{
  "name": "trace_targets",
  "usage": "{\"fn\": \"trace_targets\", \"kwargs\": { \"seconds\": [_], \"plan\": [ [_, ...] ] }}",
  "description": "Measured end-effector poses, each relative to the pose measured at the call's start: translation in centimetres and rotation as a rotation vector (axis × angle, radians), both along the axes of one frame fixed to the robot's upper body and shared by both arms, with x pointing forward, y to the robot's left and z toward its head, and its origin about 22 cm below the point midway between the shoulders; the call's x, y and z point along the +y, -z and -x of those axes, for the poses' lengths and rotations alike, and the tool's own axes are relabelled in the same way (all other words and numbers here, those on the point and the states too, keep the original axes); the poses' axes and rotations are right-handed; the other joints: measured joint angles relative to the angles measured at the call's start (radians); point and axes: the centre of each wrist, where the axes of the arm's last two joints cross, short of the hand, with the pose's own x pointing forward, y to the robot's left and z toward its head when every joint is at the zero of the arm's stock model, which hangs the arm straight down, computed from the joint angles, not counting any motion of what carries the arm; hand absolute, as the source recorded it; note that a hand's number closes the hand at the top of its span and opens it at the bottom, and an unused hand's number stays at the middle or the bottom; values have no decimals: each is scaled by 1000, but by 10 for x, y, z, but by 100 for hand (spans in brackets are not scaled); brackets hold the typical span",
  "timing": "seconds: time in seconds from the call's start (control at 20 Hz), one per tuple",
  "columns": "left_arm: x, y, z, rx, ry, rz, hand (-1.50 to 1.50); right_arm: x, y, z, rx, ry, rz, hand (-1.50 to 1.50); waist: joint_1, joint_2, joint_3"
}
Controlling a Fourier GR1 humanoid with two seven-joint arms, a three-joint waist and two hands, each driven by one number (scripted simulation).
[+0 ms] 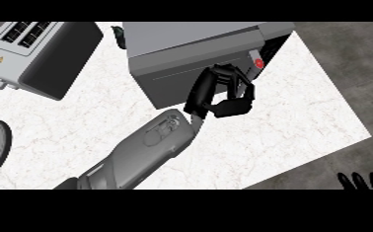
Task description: Pick up the milk, place it into the microwave and close the microwave
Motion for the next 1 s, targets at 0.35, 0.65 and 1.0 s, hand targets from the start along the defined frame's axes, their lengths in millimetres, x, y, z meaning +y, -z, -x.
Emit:
{"fn": "trace_targets", "kwargs": {
  "seconds": [0.35, 0.65, 1.0],
  "plan": [
    [3, 0, -8, -17, -33, 38, 150, 0, -11, 0, -16, -38, -8, -150, -22, 1, 1],
    [4, 3, -8, -30, -55, 64, 150, 0, -19, 2, -16, -69, -17, -150, -34, 0, 1],
    [4, 5, -10, -40, -71, 80, 150, -2, -31, 1, -44, -90, -7, -150, -45, 0, 2]
  ]
}}
